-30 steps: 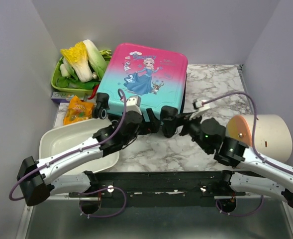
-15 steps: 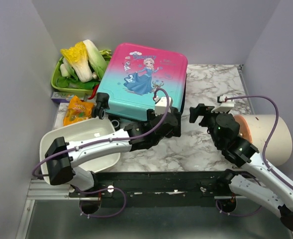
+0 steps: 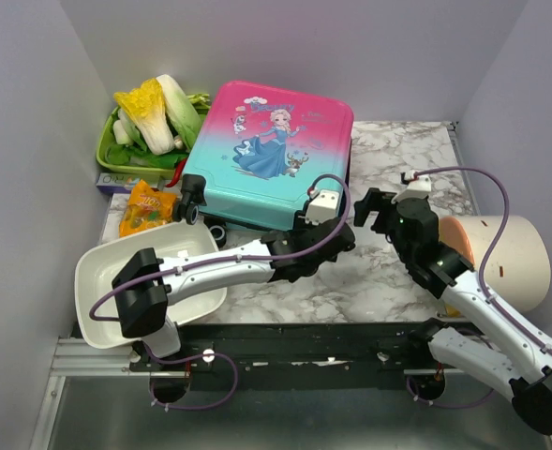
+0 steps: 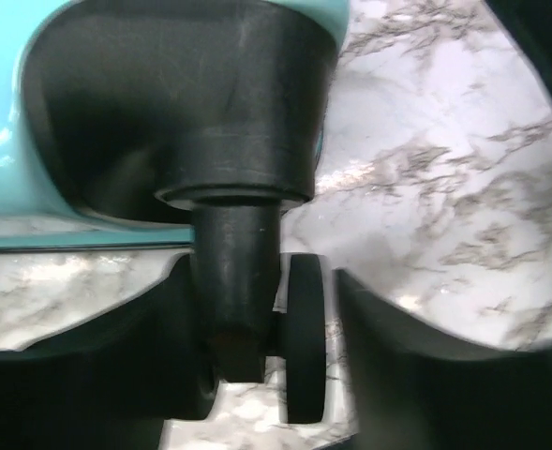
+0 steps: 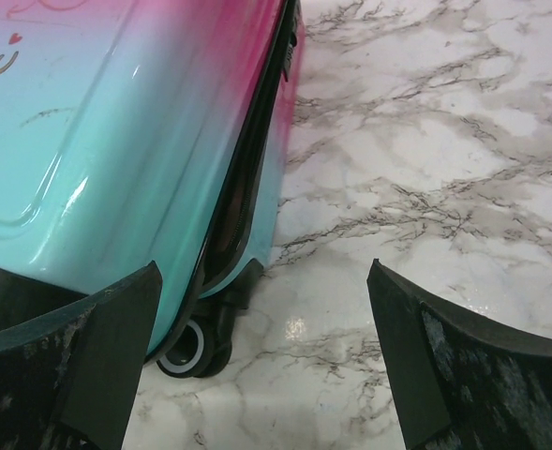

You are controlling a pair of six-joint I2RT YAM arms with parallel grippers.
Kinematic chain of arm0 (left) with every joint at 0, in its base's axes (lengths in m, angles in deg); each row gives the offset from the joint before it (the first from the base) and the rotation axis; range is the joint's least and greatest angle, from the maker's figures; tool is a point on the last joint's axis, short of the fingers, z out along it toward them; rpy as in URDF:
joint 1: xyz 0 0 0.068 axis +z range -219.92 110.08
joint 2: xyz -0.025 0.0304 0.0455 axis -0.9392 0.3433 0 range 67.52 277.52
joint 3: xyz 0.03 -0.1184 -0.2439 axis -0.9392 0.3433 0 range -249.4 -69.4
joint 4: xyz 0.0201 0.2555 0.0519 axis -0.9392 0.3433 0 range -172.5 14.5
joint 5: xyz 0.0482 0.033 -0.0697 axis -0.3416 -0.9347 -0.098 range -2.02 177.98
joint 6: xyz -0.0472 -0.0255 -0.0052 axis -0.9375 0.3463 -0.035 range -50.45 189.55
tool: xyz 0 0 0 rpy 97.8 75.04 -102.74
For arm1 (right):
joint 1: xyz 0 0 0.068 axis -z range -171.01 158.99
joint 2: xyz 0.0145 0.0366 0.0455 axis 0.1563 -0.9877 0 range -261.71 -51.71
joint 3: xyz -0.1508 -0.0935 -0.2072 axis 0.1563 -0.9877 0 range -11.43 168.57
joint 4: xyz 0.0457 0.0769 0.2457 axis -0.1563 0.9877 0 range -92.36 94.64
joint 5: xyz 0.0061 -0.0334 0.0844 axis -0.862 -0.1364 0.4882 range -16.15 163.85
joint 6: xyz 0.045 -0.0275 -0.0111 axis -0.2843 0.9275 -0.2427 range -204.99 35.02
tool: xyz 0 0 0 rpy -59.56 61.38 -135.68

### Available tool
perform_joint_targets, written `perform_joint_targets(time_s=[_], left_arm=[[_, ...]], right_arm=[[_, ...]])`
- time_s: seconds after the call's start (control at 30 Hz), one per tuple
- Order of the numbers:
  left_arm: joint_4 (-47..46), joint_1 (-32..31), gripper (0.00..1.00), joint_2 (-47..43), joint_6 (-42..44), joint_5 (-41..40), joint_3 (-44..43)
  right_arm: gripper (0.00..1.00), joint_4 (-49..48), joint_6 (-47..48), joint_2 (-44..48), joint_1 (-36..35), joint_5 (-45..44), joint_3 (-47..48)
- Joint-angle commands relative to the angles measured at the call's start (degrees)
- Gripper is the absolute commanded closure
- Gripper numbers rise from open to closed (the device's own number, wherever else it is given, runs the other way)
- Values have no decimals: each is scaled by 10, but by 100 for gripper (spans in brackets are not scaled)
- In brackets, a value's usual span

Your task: Open, take out, and arrange the luggage

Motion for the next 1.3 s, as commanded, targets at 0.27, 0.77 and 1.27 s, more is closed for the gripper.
perform_joint_targets(time_s=[0.27,0.77,1.27], left_arm=[[-64,39,100,-124,-25,-48,75],[-107,137,100,-325,47,-81,62],[-113,155,100,-381,41,-93,87]], right_arm=[[0,-36,-23,-64,51,66,-2],[2,-83,-18,-328,99,121,178],[35,66,-12,-671,121,73,528]])
